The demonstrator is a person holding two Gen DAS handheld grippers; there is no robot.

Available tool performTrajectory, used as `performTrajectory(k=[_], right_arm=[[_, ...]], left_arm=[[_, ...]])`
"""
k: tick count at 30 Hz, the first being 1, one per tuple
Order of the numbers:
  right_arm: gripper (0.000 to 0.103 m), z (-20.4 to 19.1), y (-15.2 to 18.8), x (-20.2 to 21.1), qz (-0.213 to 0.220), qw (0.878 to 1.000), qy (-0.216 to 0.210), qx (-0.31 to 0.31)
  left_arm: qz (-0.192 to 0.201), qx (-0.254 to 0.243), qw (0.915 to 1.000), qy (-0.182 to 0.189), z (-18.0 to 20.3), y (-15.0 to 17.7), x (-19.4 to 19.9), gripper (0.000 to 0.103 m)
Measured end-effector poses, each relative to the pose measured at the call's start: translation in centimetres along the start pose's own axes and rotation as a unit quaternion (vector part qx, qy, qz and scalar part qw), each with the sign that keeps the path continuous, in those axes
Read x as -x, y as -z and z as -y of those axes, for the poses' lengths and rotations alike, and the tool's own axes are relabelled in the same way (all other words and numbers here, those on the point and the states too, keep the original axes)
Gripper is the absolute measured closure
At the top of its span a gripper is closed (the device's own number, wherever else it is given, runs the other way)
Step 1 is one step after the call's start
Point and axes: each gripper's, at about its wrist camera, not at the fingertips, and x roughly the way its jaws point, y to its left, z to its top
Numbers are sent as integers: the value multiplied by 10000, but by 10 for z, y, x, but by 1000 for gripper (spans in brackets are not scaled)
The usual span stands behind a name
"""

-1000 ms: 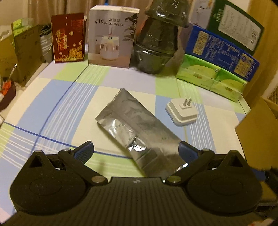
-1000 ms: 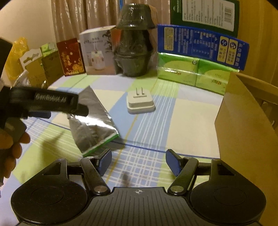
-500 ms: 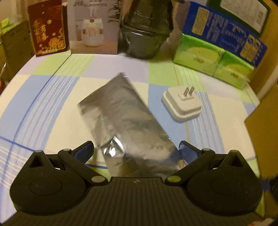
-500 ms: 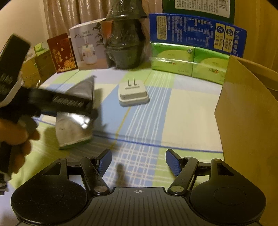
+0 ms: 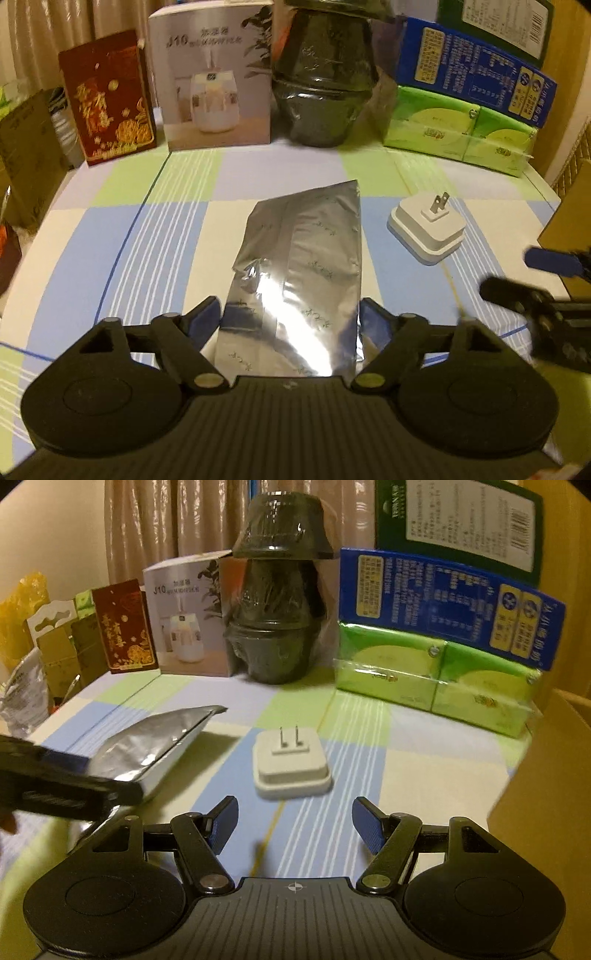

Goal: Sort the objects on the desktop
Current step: 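Lower the left tool onto the silver foil bag while the right tool reaches the white plug adapter, then close the left tool on the foil bag while the right tool grasps the white plug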

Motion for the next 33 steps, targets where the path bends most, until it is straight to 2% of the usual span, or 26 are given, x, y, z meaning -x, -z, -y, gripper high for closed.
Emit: performTrajectory(k=[2, 5, 8, 13, 14, 16, 24, 29, 33], right_arm=[[37, 0, -2, -11, -9, 9999, -87, 95], [37, -3, -4, -28, -104, 9993, -150, 338], [37, -2, -6, -43, -186, 9989, -132, 416], [37, 2, -10, -58, -318, 9987, -204, 348], [42, 3, -10, -59, -345, 9988, -193, 296], [43, 3, -9, -56, -366, 9989, -169, 242], [43, -3, 9, -22, -515, 9986, 87, 21], [43, -6, 40, 23, -699, 9970, 307, -98], [43, -5, 72, 71, -842, 9951, 419, -313]], left_arm=[[-1, 47, 10000, 48, -2, -1, 1, 33], [68, -44, 10000, 8, -1, 0, 1, 33], [175, -64, 9998, 8, -3, 2, 1, 27], [283, 19, 9995, 119, -7, 2, 2, 26], [297, -17, 9995, 121, -6, 3, 1, 26], [300, -104, 9994, 101, -4, 3, 0, 26], [262, -361, 9990, 42, 5, 7, 3, 44], [30, -591, 9982, -20, 22, 16, 14, 46], [-274, -645, 9975, 131, 41, 37, 37, 47]])
